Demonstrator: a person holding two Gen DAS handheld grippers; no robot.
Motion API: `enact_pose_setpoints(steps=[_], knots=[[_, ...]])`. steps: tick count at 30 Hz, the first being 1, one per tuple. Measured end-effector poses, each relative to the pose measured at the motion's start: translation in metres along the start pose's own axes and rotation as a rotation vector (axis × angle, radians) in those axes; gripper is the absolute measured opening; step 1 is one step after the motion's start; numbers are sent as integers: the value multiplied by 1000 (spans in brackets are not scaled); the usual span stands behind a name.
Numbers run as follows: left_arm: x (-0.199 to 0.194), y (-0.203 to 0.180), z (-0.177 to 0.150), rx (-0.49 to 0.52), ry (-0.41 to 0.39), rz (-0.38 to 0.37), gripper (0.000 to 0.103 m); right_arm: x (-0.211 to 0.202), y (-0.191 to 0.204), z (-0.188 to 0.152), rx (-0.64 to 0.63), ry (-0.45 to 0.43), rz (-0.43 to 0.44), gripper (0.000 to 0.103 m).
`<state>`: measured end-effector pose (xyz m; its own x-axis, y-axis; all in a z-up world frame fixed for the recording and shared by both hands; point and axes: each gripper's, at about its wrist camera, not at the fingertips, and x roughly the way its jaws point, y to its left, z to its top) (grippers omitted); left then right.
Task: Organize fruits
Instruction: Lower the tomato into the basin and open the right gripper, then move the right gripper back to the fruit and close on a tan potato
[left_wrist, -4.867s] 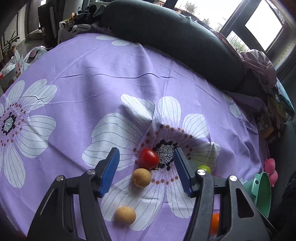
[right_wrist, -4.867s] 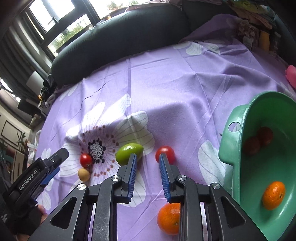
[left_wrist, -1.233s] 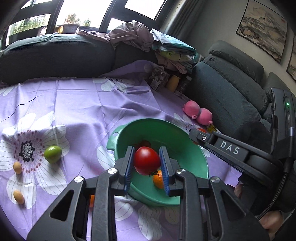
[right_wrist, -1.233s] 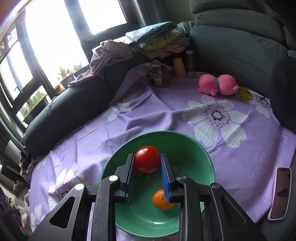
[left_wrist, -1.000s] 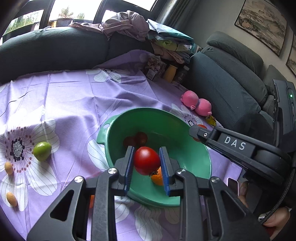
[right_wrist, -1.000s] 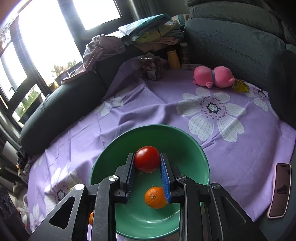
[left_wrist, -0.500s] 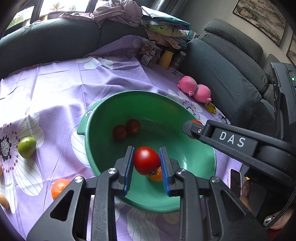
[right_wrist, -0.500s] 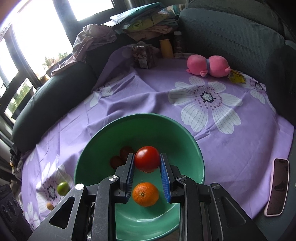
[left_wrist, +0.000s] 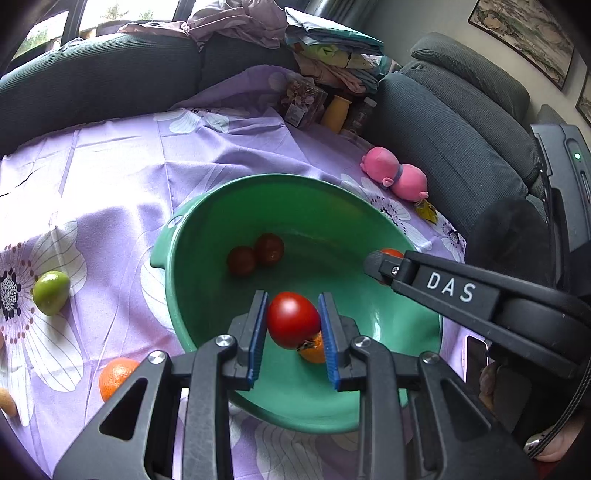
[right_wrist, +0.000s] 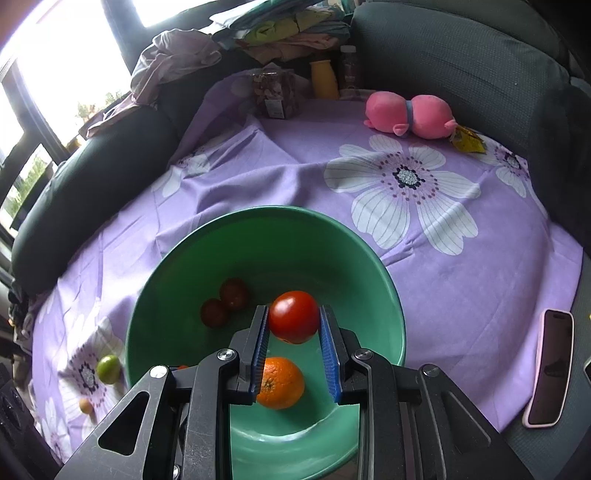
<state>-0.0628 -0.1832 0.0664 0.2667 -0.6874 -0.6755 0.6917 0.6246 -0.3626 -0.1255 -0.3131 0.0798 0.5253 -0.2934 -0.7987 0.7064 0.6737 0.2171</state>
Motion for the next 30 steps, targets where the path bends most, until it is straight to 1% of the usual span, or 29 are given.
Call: enact_pose_setpoints(steps=[2, 3, 4, 5, 7, 8, 9, 11, 13, 16, 18, 21, 24, 27, 28, 30], knots=[[-1, 0, 0, -2, -5, 4, 31, -1, 0, 1, 2, -2, -3, 29], [-3, 0, 0, -2, -9, 5, 38, -1, 0, 1, 2, -5, -8, 29], [-5, 0, 0, -2, -14, 2, 48, -2, 0, 1, -2, -11, -15, 29], [-7, 0, 0, -3, -17, -3, 52, -3, 1, 1, -7, -18, -21, 29], [-16, 2, 1, -4, -32, -6, 56, -5, 2, 1, -16, -30, -23, 33], [-21, 3, 2, -5, -42, 1, 58, -7, 3, 1, -18, -38, -21, 39], [-26, 5, 2, -7, -52, 10, 60, -9, 3, 2, -20, -48, -17, 41], [-41, 11, 4, -14, -78, 33, 61, -14, 6, 2, -23, -67, 0, 41], [-58, 23, 6, -41, -108, 62, 63, -19, 10, 1, -30, -83, 38, 41], [-86, 49, 9, -99, -152, 128, 64, -26, 20, 0, -59, -90, 116, 41], [-102, 73, 8, -154, -168, 205, 64, -28, 33, -3, -98, -84, 170, 41], [-121, 116, 4, -270, -164, 348, 63, -26, 57, -10, -173, -47, 252, 41], [-131, 161, -5, -404, -147, 449, 61, -21, 83, -20, -245, -11, 304, 41], [-133, 196, -14, -530, -116, 563, 48, -13, 107, -31, -309, 40, 344, 41], [-132, 204, -16, -553, -109, 589, 46, -10, 114, -35, -329, 60, 360, 41], [-126, 216, -21, -568, -79, 615, 43, -4, 129, -45, -368, 102, 399, 41]])
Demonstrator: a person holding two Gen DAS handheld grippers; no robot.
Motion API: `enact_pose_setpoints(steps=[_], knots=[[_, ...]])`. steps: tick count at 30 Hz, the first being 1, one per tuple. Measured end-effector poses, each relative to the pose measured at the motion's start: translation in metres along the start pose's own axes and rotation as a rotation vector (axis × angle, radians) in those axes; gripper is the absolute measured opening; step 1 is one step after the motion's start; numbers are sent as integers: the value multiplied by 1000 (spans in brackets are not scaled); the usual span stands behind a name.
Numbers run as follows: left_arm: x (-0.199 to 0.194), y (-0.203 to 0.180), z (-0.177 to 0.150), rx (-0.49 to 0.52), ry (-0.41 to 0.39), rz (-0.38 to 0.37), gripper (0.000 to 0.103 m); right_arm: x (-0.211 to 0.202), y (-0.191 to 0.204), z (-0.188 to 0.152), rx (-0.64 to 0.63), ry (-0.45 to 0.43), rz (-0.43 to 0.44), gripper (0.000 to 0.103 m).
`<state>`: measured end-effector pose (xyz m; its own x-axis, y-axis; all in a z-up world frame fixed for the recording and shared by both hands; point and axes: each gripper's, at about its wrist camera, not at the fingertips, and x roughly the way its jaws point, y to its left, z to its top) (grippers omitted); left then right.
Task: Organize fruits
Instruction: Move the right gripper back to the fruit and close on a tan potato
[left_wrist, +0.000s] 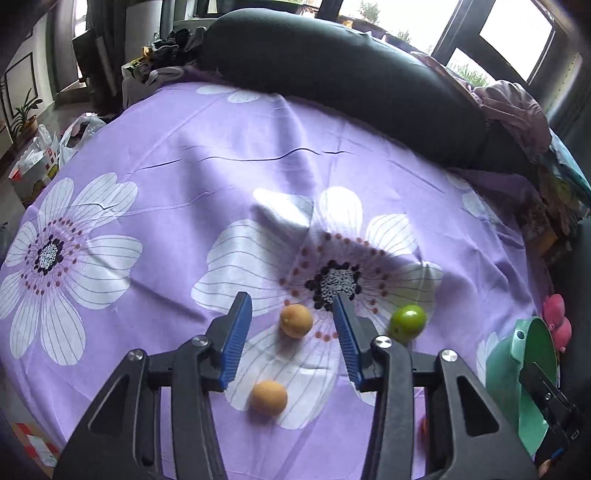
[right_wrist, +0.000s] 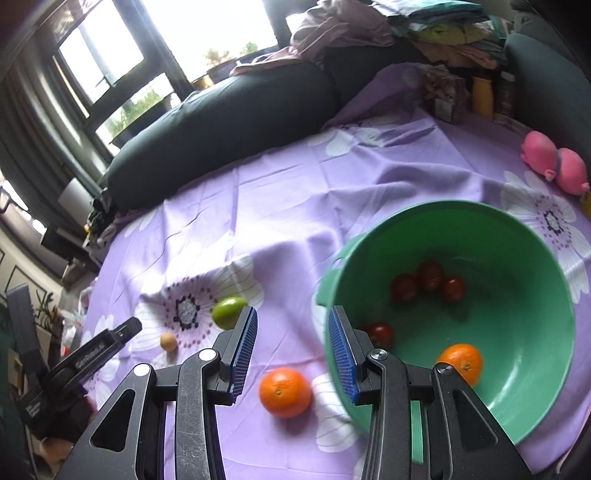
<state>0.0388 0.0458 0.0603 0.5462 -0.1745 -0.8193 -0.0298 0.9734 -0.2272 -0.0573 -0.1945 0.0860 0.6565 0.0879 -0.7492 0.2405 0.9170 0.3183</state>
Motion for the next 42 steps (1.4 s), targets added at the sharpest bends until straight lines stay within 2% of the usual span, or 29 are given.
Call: enact_pose_setpoints(steps=[2, 5, 10, 15, 18, 24, 28, 34, 38, 42], knots=[[9, 2, 0, 3, 22, 8, 40, 12, 13, -4, -33, 47, 50, 41], [23, -2, -2, 8, 57, -26, 37, 22, 28, -10, -77, 90, 80, 41], [40, -4, -2, -6, 94, 0, 31, 30, 39, -13, -110, 119, 59, 41], [56, -5, -4, -15, 157, -44, 25, 31, 34, -12, -95, 127, 53, 41], [57, -6, -4, -11, 143, -32, 26, 32, 31, -11, -80, 130, 50, 41], [48, 3, -3, -51, 133, -58, 25, 36, 29, -12, -71, 145, 47, 41], [15, 15, 3, -98, 54, -106, 26, 45, 36, -14, -86, 170, 67, 41], [-25, 34, 9, -141, -44, -146, 26, 67, 64, -25, -151, 225, 135, 41], [-41, 41, 9, -156, -74, -162, 26, 82, 90, -36, -197, 266, 201, 41], [-45, 42, 8, -157, -78, -161, 26, 98, 112, -49, -240, 316, 229, 41]])
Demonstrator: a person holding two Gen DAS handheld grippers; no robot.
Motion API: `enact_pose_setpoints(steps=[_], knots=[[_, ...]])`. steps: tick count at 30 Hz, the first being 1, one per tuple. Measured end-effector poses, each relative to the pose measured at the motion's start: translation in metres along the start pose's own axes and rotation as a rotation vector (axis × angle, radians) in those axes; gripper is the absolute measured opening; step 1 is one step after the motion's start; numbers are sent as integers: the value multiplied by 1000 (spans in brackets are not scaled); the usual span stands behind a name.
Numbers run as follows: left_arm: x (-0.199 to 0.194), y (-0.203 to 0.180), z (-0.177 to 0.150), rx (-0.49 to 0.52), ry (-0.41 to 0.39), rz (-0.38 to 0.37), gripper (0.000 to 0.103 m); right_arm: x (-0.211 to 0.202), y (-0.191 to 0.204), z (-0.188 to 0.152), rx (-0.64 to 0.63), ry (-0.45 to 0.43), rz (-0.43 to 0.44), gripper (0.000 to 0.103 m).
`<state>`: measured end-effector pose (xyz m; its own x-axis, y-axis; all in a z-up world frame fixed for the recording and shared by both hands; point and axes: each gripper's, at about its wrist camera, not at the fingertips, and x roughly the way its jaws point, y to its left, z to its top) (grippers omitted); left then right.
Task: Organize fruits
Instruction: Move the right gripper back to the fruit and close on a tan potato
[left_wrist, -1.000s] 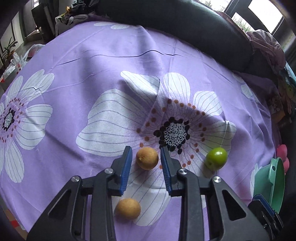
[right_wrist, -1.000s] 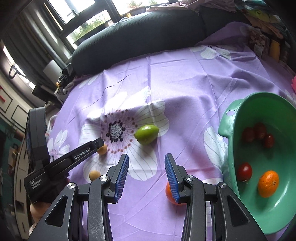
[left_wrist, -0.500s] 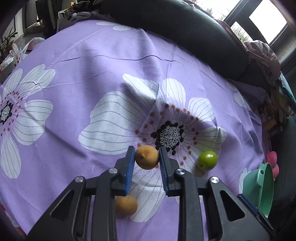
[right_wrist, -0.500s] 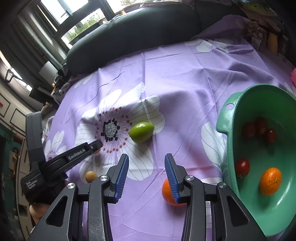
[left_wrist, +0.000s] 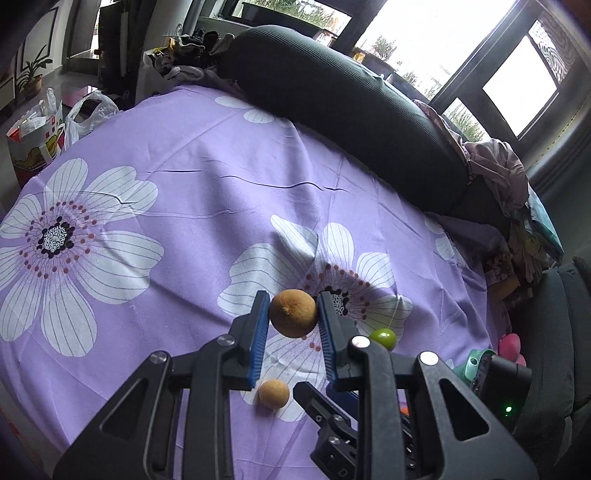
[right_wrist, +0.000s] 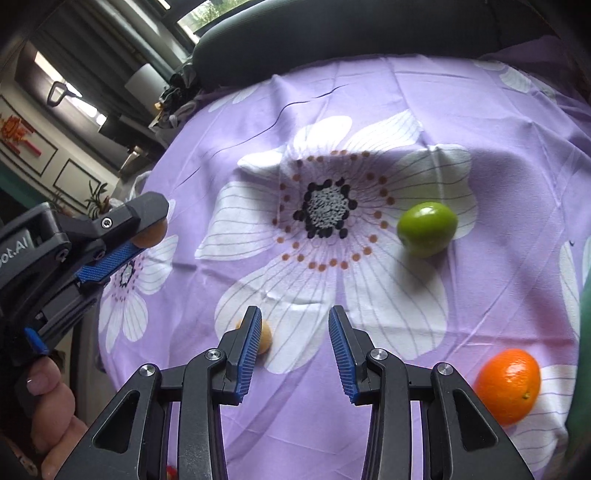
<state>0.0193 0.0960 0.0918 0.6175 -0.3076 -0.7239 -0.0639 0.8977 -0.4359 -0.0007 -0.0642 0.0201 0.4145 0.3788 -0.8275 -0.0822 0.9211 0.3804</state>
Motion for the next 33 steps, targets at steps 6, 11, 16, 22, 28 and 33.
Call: enact_pose_setpoints(steps=[6, 11, 16, 22, 28, 33], knots=[[-3, 0, 0, 13, -17, 13, 26, 15, 10, -3, -21, 39, 15, 41], [-5, -1, -1, 21, -24, 17, 26, 21, 13, -5, -38, 53, 13, 39], [-6, -4, -2, 42, -27, 19, 26, 25, 18, -7, -44, 55, 20, 33], [-6, -10, -4, 61, -29, 14, 26, 22, 16, -8, -23, 59, 29, 29], [-5, -19, -7, 92, -30, 8, 26, 10, -2, -4, 38, 26, -29, 29], [2, -28, -11, 119, -13, 10, 26, -9, -24, -2, 97, -32, -121, 29]])
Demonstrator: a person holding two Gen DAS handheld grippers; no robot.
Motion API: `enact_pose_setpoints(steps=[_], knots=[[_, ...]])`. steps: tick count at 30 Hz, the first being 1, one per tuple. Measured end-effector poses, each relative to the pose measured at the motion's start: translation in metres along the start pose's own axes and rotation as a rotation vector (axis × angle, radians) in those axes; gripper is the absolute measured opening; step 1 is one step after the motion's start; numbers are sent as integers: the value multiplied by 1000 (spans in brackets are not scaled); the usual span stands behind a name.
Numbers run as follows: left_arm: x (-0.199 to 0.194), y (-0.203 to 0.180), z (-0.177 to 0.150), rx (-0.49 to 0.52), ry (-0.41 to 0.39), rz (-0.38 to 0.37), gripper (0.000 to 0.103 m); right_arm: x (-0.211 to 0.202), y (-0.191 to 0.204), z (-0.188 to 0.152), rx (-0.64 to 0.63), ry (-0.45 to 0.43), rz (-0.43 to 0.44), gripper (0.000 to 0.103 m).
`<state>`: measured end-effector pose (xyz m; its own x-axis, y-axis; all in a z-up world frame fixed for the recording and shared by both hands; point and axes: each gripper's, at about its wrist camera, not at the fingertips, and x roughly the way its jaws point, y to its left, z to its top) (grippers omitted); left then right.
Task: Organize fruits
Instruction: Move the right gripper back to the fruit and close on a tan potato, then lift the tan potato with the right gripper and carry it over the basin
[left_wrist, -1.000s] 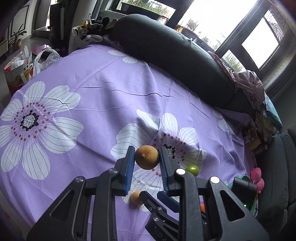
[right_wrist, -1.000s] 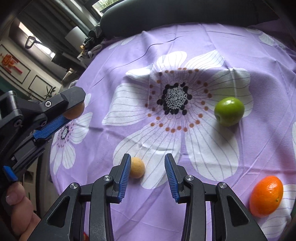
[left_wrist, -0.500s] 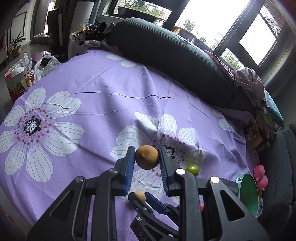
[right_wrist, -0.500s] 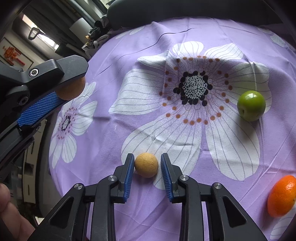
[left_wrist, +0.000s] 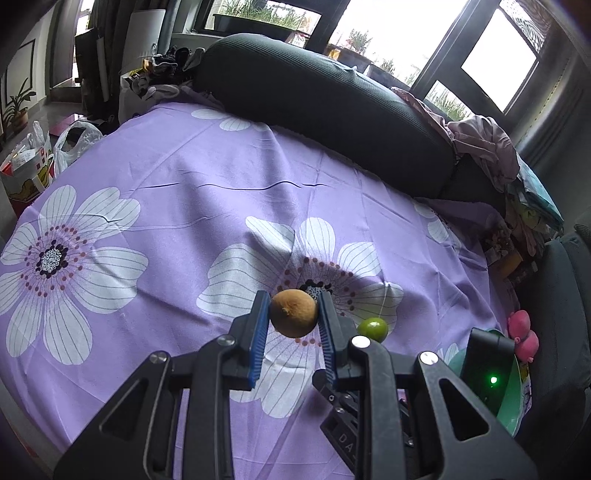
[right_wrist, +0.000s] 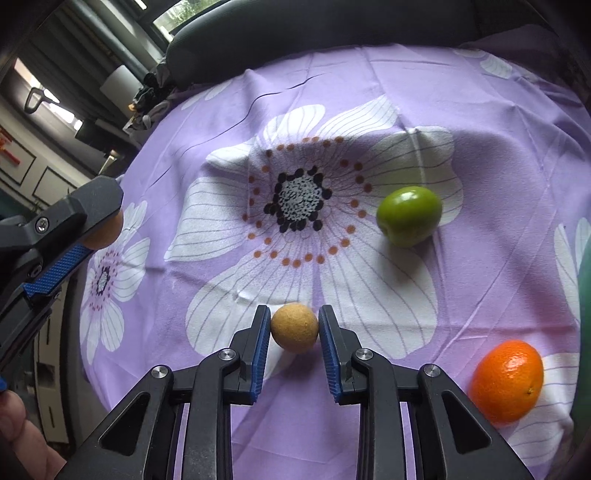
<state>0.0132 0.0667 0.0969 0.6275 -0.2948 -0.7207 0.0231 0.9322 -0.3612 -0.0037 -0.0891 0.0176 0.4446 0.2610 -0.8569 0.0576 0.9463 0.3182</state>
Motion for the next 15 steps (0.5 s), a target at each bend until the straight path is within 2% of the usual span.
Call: enact_pose_setpoints(steps=[5, 10, 15], knots=[[7, -12, -5, 30, 19, 0, 26, -12, -19, 5, 60, -42, -50, 29], [12, -29, -13, 78, 34, 10, 26, -28, -32, 7, 99, -95, -65, 29], [11, -47, -19, 129, 36, -25, 26, -43, -42, 8, 124, -152, -79, 29]])
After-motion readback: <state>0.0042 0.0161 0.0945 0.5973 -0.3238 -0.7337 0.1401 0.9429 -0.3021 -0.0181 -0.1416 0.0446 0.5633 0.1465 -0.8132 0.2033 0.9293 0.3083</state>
